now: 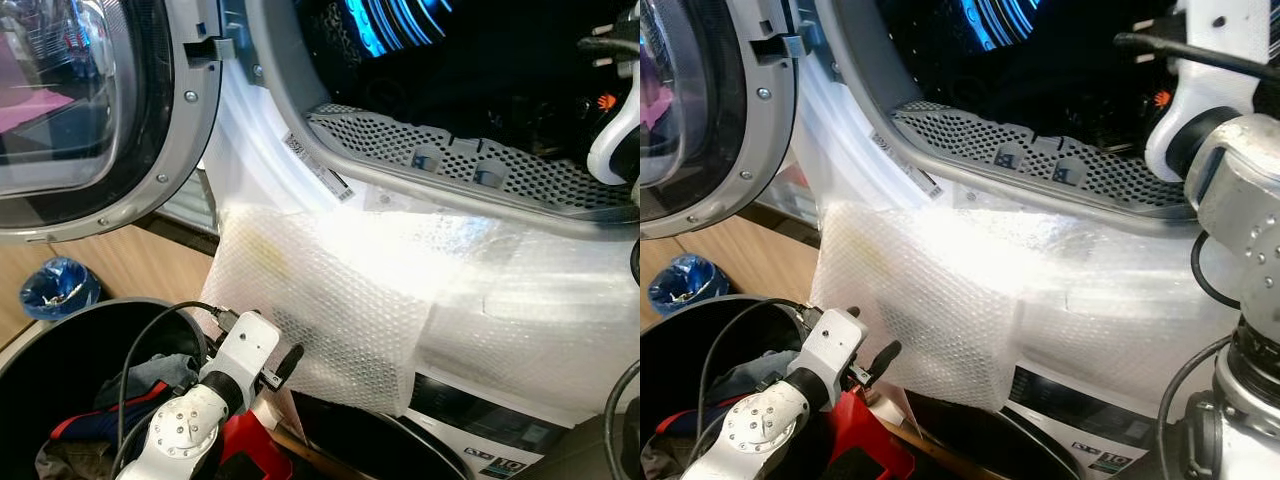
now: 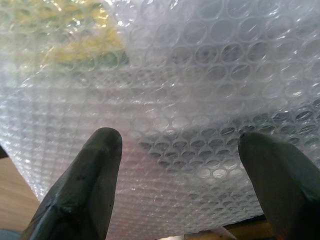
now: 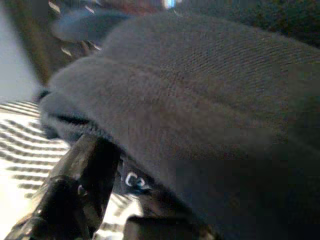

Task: Clothes washing

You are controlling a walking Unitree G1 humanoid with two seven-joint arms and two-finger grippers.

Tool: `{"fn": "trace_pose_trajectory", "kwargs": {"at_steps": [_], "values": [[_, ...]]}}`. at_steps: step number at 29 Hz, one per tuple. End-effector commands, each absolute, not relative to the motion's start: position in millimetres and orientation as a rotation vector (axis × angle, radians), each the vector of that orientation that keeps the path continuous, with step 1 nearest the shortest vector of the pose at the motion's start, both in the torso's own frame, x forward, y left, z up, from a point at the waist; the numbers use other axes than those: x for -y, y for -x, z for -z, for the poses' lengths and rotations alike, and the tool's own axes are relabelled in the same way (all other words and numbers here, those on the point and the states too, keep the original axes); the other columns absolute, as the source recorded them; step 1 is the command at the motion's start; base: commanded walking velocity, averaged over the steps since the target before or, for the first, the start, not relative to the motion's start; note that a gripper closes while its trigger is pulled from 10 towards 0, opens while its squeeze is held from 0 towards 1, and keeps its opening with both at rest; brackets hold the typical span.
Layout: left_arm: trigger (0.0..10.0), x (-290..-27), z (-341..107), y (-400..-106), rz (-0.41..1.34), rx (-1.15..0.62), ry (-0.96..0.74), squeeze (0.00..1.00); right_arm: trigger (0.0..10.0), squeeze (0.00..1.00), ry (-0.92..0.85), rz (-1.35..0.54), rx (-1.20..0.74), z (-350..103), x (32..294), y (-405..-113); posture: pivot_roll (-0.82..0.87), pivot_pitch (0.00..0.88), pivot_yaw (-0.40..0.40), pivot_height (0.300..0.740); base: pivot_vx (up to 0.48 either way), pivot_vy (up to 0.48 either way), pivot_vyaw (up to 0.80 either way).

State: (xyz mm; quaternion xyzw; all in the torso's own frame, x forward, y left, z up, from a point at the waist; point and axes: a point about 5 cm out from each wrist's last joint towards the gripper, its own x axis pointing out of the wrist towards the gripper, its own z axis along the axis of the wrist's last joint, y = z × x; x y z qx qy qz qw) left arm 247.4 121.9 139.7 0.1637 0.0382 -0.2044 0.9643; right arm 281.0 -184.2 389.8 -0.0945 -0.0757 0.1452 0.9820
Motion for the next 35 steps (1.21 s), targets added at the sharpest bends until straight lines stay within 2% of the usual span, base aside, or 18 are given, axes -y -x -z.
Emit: {"fn": "trace_pose_trajectory", "kwargs": {"at_steps": [1,6,12,14,16,17,20,25,27,29,31,32,35], "values": [[10.0,-121,-135,-246,0.426,-0.105,-0.341,0.0,10.0,0.0,0.231,-0.414,0.211,-392,177,-269,-0.17,0.146,-0.007,0.74,0.0,0.0,0.0],[10.0,-121,-135,-246,0.43,-0.105,-0.341,0.0,10.0,0.0,0.343,-0.524,0.206,-379,175,-262,-0.16,0.143,-0.007,0.74,0.0,0.0,0.0],[10.0,-121,-135,-245,0.434,-0.107,-0.343,0.0,10.0,0.0,0.433,-0.553,0.182,-370,179,-262,-0.16,0.146,-0.002,0.74,0.0,0.0,0.0],[10.0,-121,-135,-245,0.437,-0.106,-0.345,0.0,10.0,0.0,0.409,-0.523,0.198,-371,182,-268,-0.16,0.144,-0.001,0.74,0.0,0.0,0.0],[10.0,-120,-136,-246,0.438,-0.102,-0.346,0.0,10.0,0.0,0.388,-0.609,0.236,-373,177,-269,-0.16,0.142,0.001,0.74,0.0,0.0,0.0],[10.0,-120,-137,-246,0.437,-0.099,-0.346,0.0,10.0,0.0,0.368,-0.715,0.285,-376,169,-268,-0.16,0.142,0.001,0.74,0.0,0.0,0.0],[10.0,-121,-138,-246,0.43,-0.095,-0.346,0.0,10.0,0.0,0.282,-0.821,0.357,-385,159,-275,-0.14,0.136,-0.002,0.74,0.0,0.0,0.0],[10.0,-122,-140,-247,0.414,-0.084,-0.344,0.0,10.0,0.0,0.108,-0.862,0.46,-406,152,-290,-0.14,0.136,-0.002,0.74,0.0,0.0,0.0],[10.0,-122,-140,-247,0.411,-0.08,-0.345,0.0,10.0,0.0,0.03,-0.818,0.484,-418,151,-301,-0.14,0.133,0.001,0.74,0.0,0.0,0.0],[10.0,-122,-141,-248,0.408,-0.078,-0.343,0.0,10.0,0.0,-0.018,-0.548,0.456,-432,163,-333,-0.14,0.13,0.005,0.74,0.0,0.0,0.0],[10.0,-122,-141,-249,0.406,-0.076,-0.342,0.0,10.0,0.0,-0.079,-0.171,0.372,-437,189,-364,-0.14,0.13,0.005,0.74,0.0,0.0,0.0],[10.0,-122,-141,-249,0.406,-0.076,-0.342,0.0,10.0,0.0,-0.091,-0.075,0.355,-437,197,-370,-0.14,0.13,0.005,0.74,0.0,0.0,0.0],[10.0,-121,-142,-249,0.394,-0.065,-0.342,0.0,10.0,0.0,-0.199,0.419,0.387,-440,256,-366,-0.14,0.127,0.001,0.74,0.0,0.0,0.0]]}}
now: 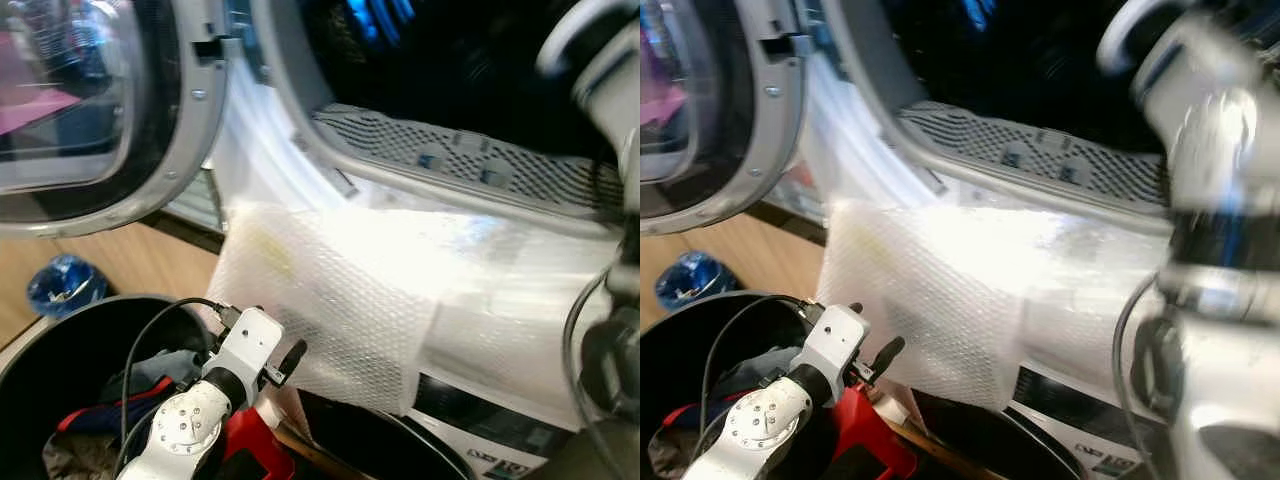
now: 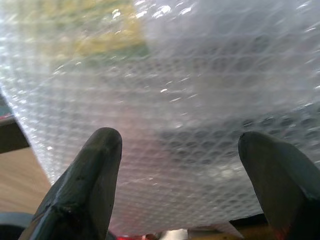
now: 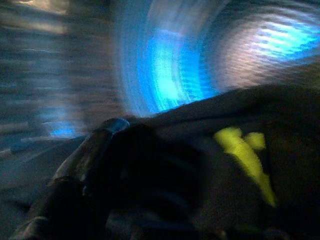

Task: Clothes washing

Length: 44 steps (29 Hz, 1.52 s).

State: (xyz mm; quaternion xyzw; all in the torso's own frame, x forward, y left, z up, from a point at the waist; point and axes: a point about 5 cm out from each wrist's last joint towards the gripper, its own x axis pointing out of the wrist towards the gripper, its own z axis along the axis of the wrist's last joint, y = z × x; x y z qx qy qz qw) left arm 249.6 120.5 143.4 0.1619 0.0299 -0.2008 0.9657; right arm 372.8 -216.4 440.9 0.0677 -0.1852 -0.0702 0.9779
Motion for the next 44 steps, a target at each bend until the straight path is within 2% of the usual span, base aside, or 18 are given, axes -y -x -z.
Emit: {"fn": "trace_pose_trajectory", "kwargs": {"at_steps": [1,3,6,9,11,13,16,17,18,24,27,33,39,42,44], "values": [[10.0,-121,-143,-249,0.388,-0.06,-0.339,0.0,10.0,0.0,-0.233,0.524,0.392,-438,269,-362,-0.14,0.131,-0.002,0.74,0.0,0.0,0.0],[10.0,-121,-143,-249,0.384,-0.058,-0.337,0.0,10.0,0.0,-0.207,0.567,0.375,-434,274,-360,-0.14,0.131,-0.002,0.74,0.0,0.0,0.0],[10.0,-119,-142,-248,0.392,-0.066,-0.336,0.0,10.0,0.0,-0.142,0.484,0.309,-425,259,-370,-0.14,0.135,-0.002,0.74,0.0,0.0,0.0],[10.0,-118,-141,-247,0.405,-0.073,-0.334,0.0,10.0,0.0,-0.184,0.264,0.287,-418,233,-376,-0.14,0.139,0.0,0.74,0.0,0.0,0.0],[10.0,-118,-141,-247,0.408,-0.073,-0.332,0.0,10.0,0.0,-0.347,-0.01,0.326,-424,211,-371,-0.14,0.14,0.0,0.74,0.0,0.0,0.0],[10.0,-119,-141,-247,0.407,-0.073,-0.33,0.0,10.0,0.0,-0.435,-0.215,0.396,-432,198,-357,-0.14,0.14,0.001,0.74,0.0,0.0,0.0],[10.0,-119,-141,-247,0.408,-0.073,-0.329,0.0,10.0,0.0,-0.475,-0.379,0.44,-438,188,-343,-0.14,0.14,0.002,0.74,0.0,0.0,0.0],[10.0,-118,-142,-247,0.414,-0.069,-0.326,0.0,10.0,0.0,-0.493,-0.534,0.495,-441,179,-327,-0.14,0.14,0.006,0.74,0.0,0.0,0.0],[10.0,-117,-142,-247,0.415,-0.068,-0.325,0.0,10.0,0.0,-0.498,-0.576,0.509,-442,177,-322,-0.14,0.14,0.006,0.74,0.0,0.0,0.0],[10.0,-117,-142,-248,0.425,-0.066,-0.324,0.0,10.0,0.0,-0.416,-0.889,0.575,-437,158,-288,-0.14,0.141,0.01,0.74,0.0,0.0,0.0],[10.0,-118,-142,-248,0.427,-0.069,-0.325,0.0,10.0,0.0,-0.311,-1.165,0.556,-413,133,-251,-0.14,0.142,0.012,0.74,0.0,0.0,0.0],[10.0,-117,-142,-248,0.434,-0.069,-0.327,0.0,10.0,0.0,-0.407,-1.297,0.549,-404,124,-231,-0.14,0.142,0.016,0.74,0.0,0.0,0.0],[10.0,-117,-141,-249,0.436,-0.07,-0.326,0.0,10.0,0.0,-0.33,-1.425,0.45,-363,112,-211,-0.14,0.141,0.013,0.74,0.0,0.0,0.0],[10.0,-122,-142,-249,0.407,-0.067,-0.322,0.0,10.0,0.0,-0.325,-1.531,0.187,-310,105,-195,-0.13,0.14,0.011,0.74,0.0,0.0,0.0],[10.0,-127,-144,-250,0.373,-0.06,-0.327,0.0,10.0,0.0,-0.387,-1.519,0.033,-278,104,-189,-0.13,0.139,0.01,0.74,0.0,0.0,0.0]]}}
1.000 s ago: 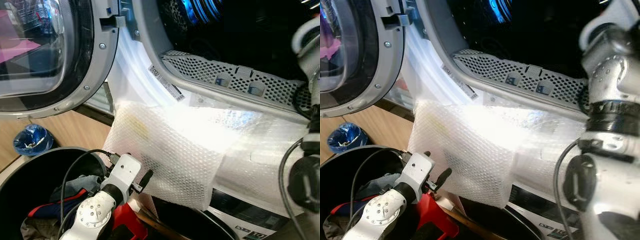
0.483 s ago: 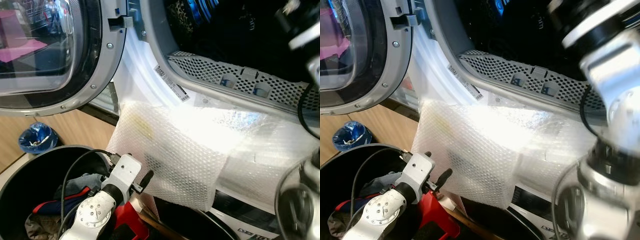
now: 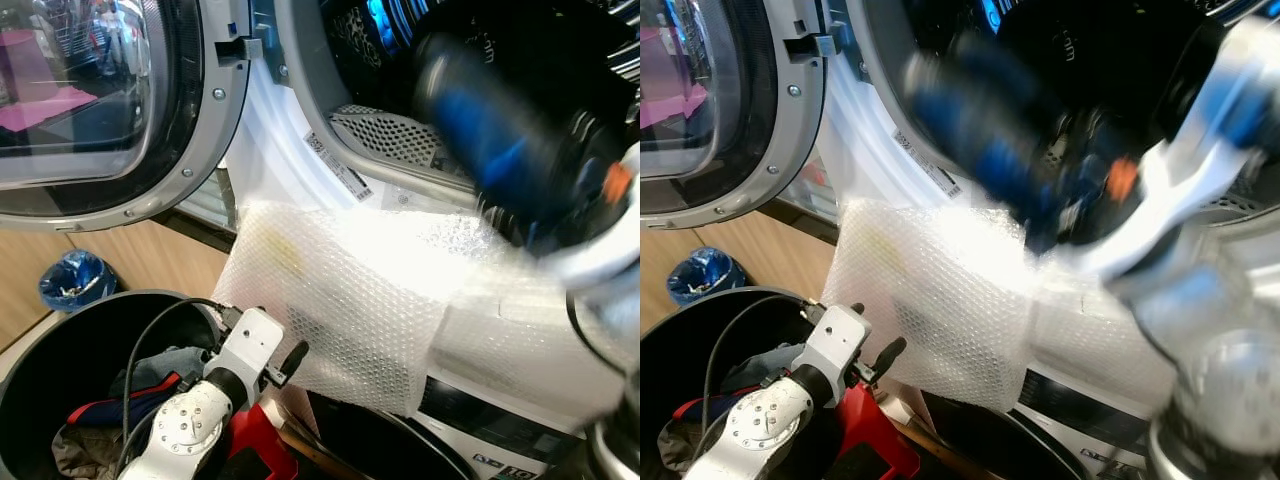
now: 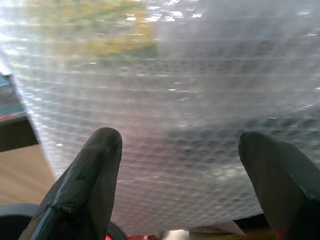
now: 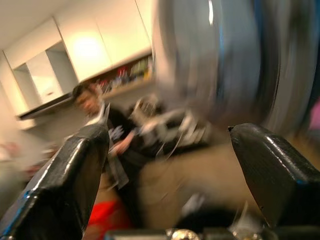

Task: Clothes washing

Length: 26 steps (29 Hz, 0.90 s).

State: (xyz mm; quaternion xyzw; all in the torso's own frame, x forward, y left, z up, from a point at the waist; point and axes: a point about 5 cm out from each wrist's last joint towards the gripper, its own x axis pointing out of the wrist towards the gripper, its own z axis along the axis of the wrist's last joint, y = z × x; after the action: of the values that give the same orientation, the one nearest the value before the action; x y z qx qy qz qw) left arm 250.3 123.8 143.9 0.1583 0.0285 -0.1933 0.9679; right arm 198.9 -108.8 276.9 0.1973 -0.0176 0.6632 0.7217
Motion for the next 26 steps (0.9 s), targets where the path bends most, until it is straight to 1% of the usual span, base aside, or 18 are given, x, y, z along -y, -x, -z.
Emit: {"fn": "trace_pose_trajectory", "kwargs": {"at_steps": [1,2,3,4,5,8,9,10,11,13,15,16,17,22,26], "values": [[10.0,-128,-145,-251,0.363,-0.057,-0.329,0.0,10.0,0.0,-0.397,-1.507,-0.026,-264,104,-187,-0.12,0.137,0.009,0.74,0.0,0.0,0.0],[10.0,-130,-145,-251,0.353,-0.055,-0.334,0.0,10.0,0.0,-0.395,-1.503,-0.106,-247,105,-183,-0.12,0.137,0.009,0.74,0.0,0.0,0.0],[10.0,-130,-145,-251,0.353,-0.055,-0.334,0.0,10.0,0.0,-0.395,-1.503,-0.106,-247,105,-183,-0.12,0.137,0.009,0.74,0.0,0.0,0.0],[10.0,-132,-146,-251,0.344,-0.053,-0.336,0.0,10.0,0.0,-0.417,-1.489,-0.172,-229,108,-179,-0.12,0.137,0.009,0.74,0.0,0.0,0.0],[10.0,-132,-146,-251,0.344,-0.053,-0.336,0.0,10.0,0.0,-0.417,-1.489,-0.172,-229,108,-179,-0.12,0.137,0.009,0.74,0.0,0.0,0.0],[10.0,-145,-148,-251,0.276,-0.046,-0.334,0.0,10.0,0.0,-0.449,-1.373,-0.418,-148,130,-167,-0.1,0.129,0.008,0.74,0.0,0.0,0.0],[10.0,-145,-148,-251,0.276,-0.046,-0.334,0.0,10.0,0.0,-0.449,-1.373,-0.418,-148,130,-167,-0.1,0.129,0.008,0.74,0.0,0.0,0.0],[10.0,-149,-150,-251,0.251,-0.04,-0.333,0.0,10.0,0.0,-0.448,-1.314,-0.501,-123,137,-165,-0.09,0.125,0.009,0.74,0.0,0.0,0.0],[10.0,-149,-150,-251,0.251,-0.04,-0.333,0.0,10.0,0.0,-0.448,-1.314,-0.501,-123,137,-165,-0.09,0.125,0.009,0.74,0.0,0.0,0.0],[10.0,-155,-154,-251,0.217,-0.025,-0.333,0.0,10.0,0.0,-0.467,-1.146,-0.624,-83,149,-167,-0.09,0.125,0.009,0.74,0.0,0.0,0.0],[10.0,-159,-161,-249,0.191,0.01,-0.341,0.0,10.0,0.0,-0.5,-0.91,-0.705,-42,165,-174,-0.06,0.112,0.013,0.74,0.0,0.0,0.0],[10.0,-160,-163,-248,0.183,0.02,-0.34,0.0,10.0,0.0,-0.505,-0.834,-0.728,-29,169,-175,-0.06,0.112,0.013,0.74,0.0,0.0,0.0],[10.0,-162,-166,-247,0.167,0.026,-0.344,0.0,10.0,0.0,-0.472,-0.731,-0.772,-11,174,-177,-0.04,0.11,0.018,0.74,0.0,0.0,0.0],[10.0,-171,-165,-243,0.133,0.0,-0.311,0.0,10.0,0.0,-0.413,-0.36,-0.905,45,184,-174,-0.02,0.093,0.032,0.74,0.0,0.0,0.0],[10.0,-174,-163,-242,0.141,-0.035,-0.264,0.0,10.0,0.0,-0.36,-0.154,-0.952,70,186,-170,0.0,0.078,0.045,0.74,0.0,0.0,0.0]]}}
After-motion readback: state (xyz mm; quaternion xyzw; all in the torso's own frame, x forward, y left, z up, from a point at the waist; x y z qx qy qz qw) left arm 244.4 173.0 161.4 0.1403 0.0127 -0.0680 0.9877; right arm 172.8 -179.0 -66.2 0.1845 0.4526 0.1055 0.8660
